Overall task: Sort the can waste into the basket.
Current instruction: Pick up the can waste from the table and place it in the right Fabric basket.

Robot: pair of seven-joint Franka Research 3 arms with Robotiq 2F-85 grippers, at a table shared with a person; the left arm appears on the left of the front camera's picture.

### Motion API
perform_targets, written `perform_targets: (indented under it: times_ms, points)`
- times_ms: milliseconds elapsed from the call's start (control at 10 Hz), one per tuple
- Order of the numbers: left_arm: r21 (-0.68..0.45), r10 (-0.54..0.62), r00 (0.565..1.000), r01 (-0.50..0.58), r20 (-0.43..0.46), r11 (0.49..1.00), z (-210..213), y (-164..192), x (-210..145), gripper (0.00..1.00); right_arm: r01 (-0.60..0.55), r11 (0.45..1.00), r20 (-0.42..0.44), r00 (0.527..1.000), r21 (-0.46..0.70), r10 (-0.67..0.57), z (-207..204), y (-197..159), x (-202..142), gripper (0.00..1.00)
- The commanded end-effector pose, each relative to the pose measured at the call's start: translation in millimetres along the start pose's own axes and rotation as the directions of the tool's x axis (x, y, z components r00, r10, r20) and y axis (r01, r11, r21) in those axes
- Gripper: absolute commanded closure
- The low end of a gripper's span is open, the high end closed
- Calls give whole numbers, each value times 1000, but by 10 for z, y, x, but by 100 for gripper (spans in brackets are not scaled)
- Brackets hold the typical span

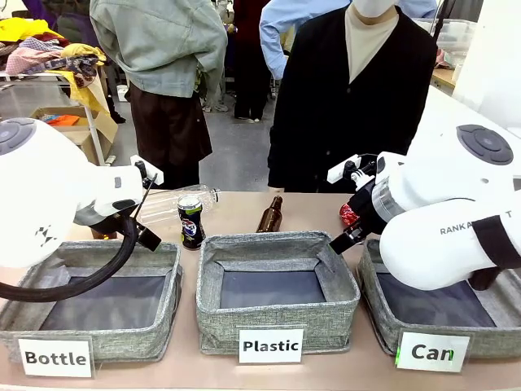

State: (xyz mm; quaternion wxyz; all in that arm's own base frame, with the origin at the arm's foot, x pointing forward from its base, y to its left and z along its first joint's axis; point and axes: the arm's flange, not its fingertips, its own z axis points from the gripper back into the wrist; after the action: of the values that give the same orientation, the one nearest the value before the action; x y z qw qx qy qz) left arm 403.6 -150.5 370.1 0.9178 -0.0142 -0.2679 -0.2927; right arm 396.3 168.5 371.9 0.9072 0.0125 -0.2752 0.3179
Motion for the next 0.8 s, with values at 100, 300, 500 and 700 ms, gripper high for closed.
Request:
perform_targets:
  times_ms: [100, 300, 500, 700]
  points:
    - [-69, -6, 997, 11, 79, 998, 490, -231, 165, 0, 42, 998, 51, 998, 41, -44, 399, -131, 20, 0]
    - [-191, 200, 980, -199, -13, 961, 1127, -382, 307, 0, 251, 963, -9, 968, 94, -251, 936, -203, 66, 0]
    - [-400, 217, 974, -223, -60, 889, 1635, -404, 133, 0, 361, 904, -50, 932, 229, -360, 1339, -278, -61, 0]
    - [-650, 177, 982, -174, -62, 739, 1980, -69, -285, 0, 375, 806, -118, 924, 458, -363, 1638, -598, -377, 0]
